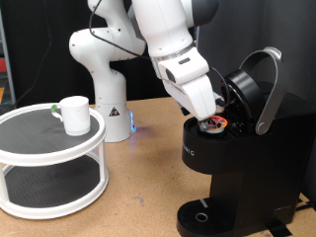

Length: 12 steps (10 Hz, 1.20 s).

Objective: Make a cup of coffee with the keurig machine

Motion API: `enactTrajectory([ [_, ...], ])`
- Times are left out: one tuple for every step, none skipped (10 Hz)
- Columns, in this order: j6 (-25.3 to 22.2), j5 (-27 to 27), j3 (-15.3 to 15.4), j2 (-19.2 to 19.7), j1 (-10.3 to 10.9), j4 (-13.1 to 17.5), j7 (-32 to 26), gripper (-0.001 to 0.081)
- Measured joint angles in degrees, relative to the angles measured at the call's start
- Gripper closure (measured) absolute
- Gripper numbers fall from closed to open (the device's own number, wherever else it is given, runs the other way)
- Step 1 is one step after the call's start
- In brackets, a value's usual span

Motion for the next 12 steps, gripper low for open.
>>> enactTrajectory([
  [0.0, 0.0, 0.0, 0.0, 0.0, 0.0, 0.0, -0.0002],
  [-0.1, 0.6, 0.0, -0.1, 0.1, 0.0, -0.2, -0.0002],
  [-0.3, 1.4, 0.0, -0.1, 0.2, 0.0, -0.8, -0.0002],
  [-0.5, 2.5, 0.1, -0.3, 0.4, 0.0, -1.7, -0.0002],
  [-0.8, 3.2, 0.1, -0.7, 0.5, 0.0, -2.2, -0.0002],
  [-1.2, 3.4, 0.3, -1.1, 0.6, 0.0, -2.5, -0.0002],
  [-1.5, 3.5, 0.4, -1.5, 0.6, -0.1, -2.6, -0.0002],
  [-1.5, 3.4, 0.6, -1.6, 0.6, -0.2, -2.6, -0.0002],
  [-1.5, 3.4, 0.7, -1.6, 0.6, -0.2, -2.6, -0.0002],
  [-1.5, 3.4, 0.7, -1.6, 0.6, -0.2, -2.5, -0.0002],
  [-1.5, 3.4, 0.7, -1.6, 0.6, -0.2, -2.4, -0.0002],
  [-1.5, 3.4, 0.7, -1.6, 0.6, -0.2, -2.2, -0.0002],
])
